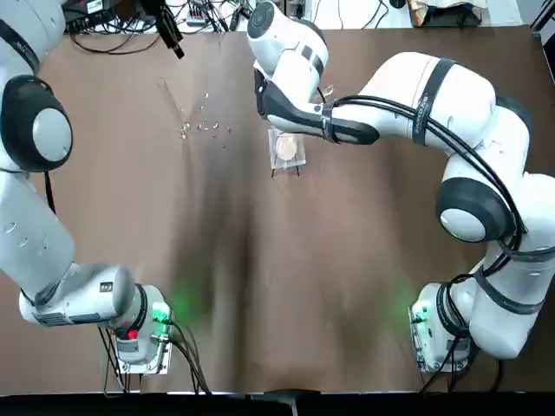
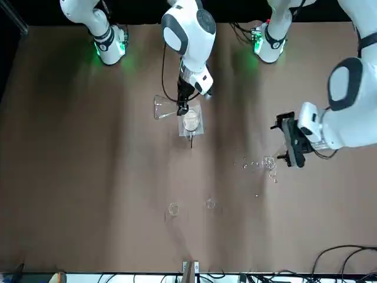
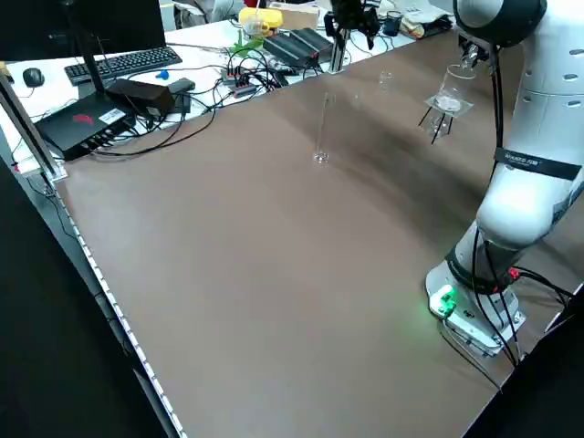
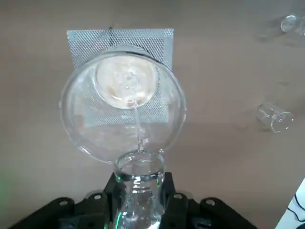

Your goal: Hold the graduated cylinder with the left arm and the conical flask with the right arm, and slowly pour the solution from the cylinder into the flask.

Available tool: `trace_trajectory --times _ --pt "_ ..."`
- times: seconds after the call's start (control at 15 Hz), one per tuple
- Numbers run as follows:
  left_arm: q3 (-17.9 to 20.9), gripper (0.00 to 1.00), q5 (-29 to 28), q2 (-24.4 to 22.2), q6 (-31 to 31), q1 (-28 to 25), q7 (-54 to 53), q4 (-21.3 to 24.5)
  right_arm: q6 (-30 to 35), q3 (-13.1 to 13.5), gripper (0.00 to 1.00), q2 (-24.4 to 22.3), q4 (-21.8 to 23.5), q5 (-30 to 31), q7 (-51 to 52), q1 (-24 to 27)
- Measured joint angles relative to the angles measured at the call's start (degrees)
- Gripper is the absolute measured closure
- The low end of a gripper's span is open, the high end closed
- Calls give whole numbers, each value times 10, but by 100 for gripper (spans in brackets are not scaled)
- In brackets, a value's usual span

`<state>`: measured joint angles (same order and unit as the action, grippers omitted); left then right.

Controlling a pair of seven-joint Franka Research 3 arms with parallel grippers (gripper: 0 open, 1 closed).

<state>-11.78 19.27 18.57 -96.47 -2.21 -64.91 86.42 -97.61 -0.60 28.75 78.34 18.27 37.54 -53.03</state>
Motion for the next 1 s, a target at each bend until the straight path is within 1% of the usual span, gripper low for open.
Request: trace_trajectory --times 0.07,0.27,0.47,0.67,0.87,1.0 --pt "0 0 -41 -5 -1 23 82 0 1 3 61 0 -6 0 0 1" --pt "0 0 -95 -11 -3 47 222 0 3 6 61 -3 -14 -17 0 9" --pt "0 0 -138 -23 -4 51 356 0 3 6 61 -8 -16 -41 0 14" --pt "1 0 -195 -34 -4 54 477 1 3 6 61 -11 -16 -61 -2 14" --pt "0 0 -222 -44 10 59 563 1 2 6 61 -15 -17 -75 -3 15" --pt "0 0 -227 -55 38 60 613 2 2 7 61 -22 -20 -86 -4 24"
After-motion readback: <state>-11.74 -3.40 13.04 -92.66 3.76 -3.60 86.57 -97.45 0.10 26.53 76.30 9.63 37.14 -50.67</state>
